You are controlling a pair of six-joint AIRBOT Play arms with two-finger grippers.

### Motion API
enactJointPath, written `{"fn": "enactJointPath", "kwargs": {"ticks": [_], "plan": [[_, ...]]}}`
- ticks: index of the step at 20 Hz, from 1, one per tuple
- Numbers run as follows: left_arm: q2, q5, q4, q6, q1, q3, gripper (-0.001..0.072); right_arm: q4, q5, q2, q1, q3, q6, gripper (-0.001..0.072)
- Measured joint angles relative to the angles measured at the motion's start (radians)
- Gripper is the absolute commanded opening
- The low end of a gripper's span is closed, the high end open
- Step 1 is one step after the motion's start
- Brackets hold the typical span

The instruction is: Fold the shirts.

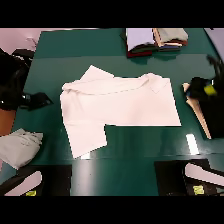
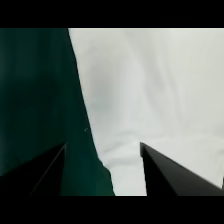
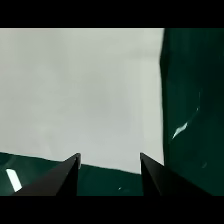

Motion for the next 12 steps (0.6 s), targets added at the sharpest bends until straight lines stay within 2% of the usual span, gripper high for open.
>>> {"fn": "enactJointPath", "kwargs": {"ticks": [3,6,12], "plan": [[0.029,0.001,-0.002,-0.005,0.003,-0.070,0.0549,0.008,-0.032,0.056,-0.147,-0.223,-0.043,0.0446],[0.040,0.006,-0.009,-0.008,0.005,-0.098,0.0549,0.042,-0.079,0.079,-0.234,-0.363,-0.089,0.0399],[0.046,0.006,-0.018,-0.011,0.007,-0.112,0.0549,0.120,-0.176,0.032,-0.182,-0.440,-0.127,0.0383]]}}
